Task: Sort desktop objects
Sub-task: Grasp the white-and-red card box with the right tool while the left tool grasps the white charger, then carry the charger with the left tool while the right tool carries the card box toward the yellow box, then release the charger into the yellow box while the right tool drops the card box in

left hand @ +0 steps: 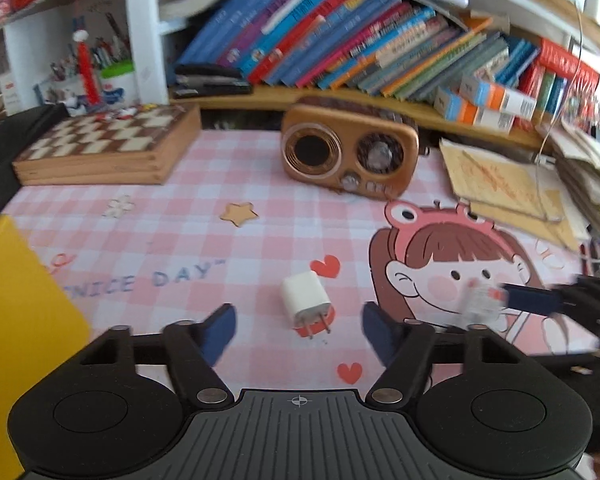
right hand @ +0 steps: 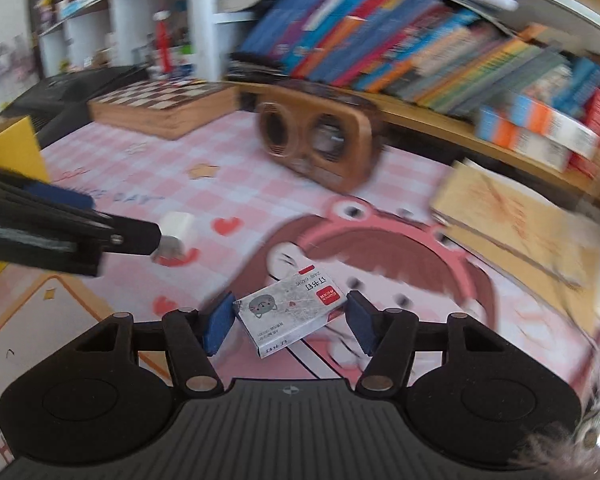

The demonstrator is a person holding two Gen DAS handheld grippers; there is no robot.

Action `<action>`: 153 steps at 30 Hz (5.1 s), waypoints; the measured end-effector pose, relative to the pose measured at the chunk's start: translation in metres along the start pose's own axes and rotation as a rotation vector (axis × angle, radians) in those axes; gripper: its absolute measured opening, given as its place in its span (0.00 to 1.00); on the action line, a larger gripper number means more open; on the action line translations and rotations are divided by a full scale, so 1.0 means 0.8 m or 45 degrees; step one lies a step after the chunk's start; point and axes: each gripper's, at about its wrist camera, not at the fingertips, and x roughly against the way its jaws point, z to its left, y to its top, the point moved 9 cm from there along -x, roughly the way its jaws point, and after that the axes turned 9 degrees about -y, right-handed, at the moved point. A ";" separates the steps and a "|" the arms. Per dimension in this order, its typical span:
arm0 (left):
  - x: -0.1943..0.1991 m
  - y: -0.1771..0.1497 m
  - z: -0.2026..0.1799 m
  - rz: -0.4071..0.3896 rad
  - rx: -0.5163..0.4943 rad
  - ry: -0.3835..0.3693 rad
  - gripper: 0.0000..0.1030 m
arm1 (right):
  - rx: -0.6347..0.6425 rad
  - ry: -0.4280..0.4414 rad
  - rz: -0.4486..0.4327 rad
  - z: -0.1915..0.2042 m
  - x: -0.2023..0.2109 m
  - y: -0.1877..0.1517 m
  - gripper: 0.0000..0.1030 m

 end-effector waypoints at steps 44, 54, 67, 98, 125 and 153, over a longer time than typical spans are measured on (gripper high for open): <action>0.179 -0.041 0.005 -0.201 -0.008 -0.210 0.29 | -0.181 -0.115 -0.052 0.063 0.164 -0.037 0.57; 0.251 -0.101 0.026 -0.210 0.003 -0.262 0.29 | -0.211 -0.147 -0.045 0.114 0.220 -0.063 0.57; 0.315 -0.179 0.083 -0.164 0.049 -0.240 0.29 | -0.248 -0.150 -0.005 0.197 0.277 -0.097 0.57; 0.432 -0.271 0.218 -0.209 0.150 -0.141 0.29 | -0.147 0.029 0.031 0.397 0.322 -0.126 0.57; 0.458 -0.270 0.262 -0.277 0.234 -0.073 0.29 | -0.005 0.120 -0.016 0.453 0.317 -0.093 0.57; 0.365 -0.103 0.288 -0.386 0.203 -0.004 0.29 | 0.153 0.177 -0.282 0.423 0.210 0.080 0.57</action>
